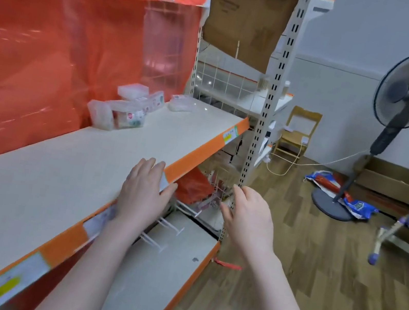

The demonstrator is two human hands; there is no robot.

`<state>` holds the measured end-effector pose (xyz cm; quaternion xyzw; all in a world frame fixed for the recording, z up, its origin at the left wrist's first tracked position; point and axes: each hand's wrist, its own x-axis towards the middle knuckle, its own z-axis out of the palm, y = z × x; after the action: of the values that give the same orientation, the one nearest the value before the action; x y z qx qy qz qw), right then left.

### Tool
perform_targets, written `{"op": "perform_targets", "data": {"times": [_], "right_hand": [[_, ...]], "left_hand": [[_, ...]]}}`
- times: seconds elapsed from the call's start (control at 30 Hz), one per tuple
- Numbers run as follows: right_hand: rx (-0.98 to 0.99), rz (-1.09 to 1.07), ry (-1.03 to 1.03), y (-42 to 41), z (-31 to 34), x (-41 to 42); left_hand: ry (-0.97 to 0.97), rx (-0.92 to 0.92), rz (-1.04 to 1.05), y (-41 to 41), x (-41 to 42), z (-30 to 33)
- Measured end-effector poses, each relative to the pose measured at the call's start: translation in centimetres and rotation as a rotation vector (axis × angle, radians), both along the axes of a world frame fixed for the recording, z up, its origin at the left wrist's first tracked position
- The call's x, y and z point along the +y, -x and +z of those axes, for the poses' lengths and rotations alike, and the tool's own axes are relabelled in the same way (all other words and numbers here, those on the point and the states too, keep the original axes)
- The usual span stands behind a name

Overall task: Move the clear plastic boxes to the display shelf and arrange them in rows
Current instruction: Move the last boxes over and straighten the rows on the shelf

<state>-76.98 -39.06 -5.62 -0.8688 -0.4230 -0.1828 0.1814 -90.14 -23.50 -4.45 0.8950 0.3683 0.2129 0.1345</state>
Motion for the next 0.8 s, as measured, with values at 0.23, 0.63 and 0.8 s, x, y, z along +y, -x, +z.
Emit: {"op": "perform_targets", "data": {"times": [0.23,0.63,0.8], "right_hand": [[0.061,0.105,-0.009,-9.0,1.7,9.7],[0.165,0.499,-0.005,-23.2,0.1,27.7],[0.143,0.682,0.053,-29.1,0.7,34.1]], "left_hand": [[0.036,-0.008,0.105,-6.5,8.1,0.7],[0.052,-0.033,0.498,-14.8,15.7,-0.9],[0.111,-0.043,0.663,-20.4,16.3,-1.1]]}}
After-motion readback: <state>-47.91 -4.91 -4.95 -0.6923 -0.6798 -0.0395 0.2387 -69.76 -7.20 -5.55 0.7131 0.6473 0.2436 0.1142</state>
